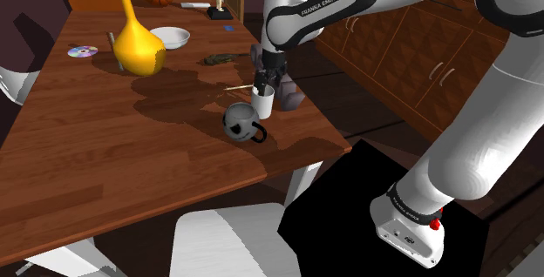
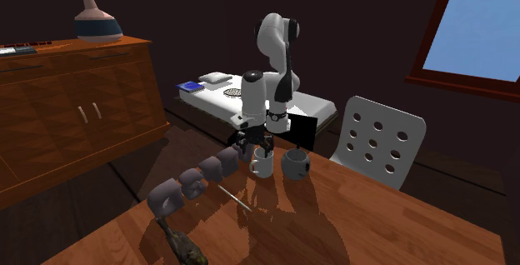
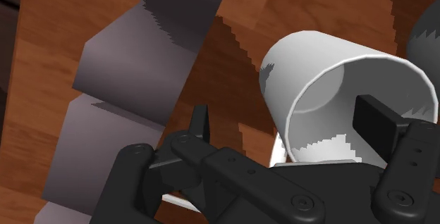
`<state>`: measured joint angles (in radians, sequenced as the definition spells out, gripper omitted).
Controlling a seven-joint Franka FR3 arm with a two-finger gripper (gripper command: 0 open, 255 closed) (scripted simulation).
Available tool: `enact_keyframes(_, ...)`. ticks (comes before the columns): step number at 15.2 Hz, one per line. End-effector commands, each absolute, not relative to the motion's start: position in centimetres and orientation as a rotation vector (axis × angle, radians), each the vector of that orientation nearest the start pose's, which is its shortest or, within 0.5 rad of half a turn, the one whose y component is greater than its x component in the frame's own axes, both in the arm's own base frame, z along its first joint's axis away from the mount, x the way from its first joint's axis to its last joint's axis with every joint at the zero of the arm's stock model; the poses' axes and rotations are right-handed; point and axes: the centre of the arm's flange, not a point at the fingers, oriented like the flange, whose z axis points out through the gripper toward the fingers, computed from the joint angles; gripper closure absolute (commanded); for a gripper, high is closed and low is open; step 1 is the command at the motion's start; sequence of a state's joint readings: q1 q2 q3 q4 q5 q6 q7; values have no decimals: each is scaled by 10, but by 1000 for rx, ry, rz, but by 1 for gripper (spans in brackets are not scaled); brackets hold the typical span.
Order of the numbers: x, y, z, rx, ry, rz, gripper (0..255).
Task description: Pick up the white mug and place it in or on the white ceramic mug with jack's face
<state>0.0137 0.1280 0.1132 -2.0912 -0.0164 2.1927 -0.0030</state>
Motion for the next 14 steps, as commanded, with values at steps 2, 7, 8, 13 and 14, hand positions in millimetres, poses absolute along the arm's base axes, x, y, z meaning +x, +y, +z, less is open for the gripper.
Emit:
enact_keyframes(2,559,70,361,-3134,-218,40,255)
enact_keyframes(7,559,70,361,-3134,-218,40,255)
enact_keyframes(8,559,70,361,-3134,-218,40,255)
enact_keyframes(13,559,70,377,-3134,-218,40,255)
enact_keyframes(14,559,70,382,-3134,-218,40,255)
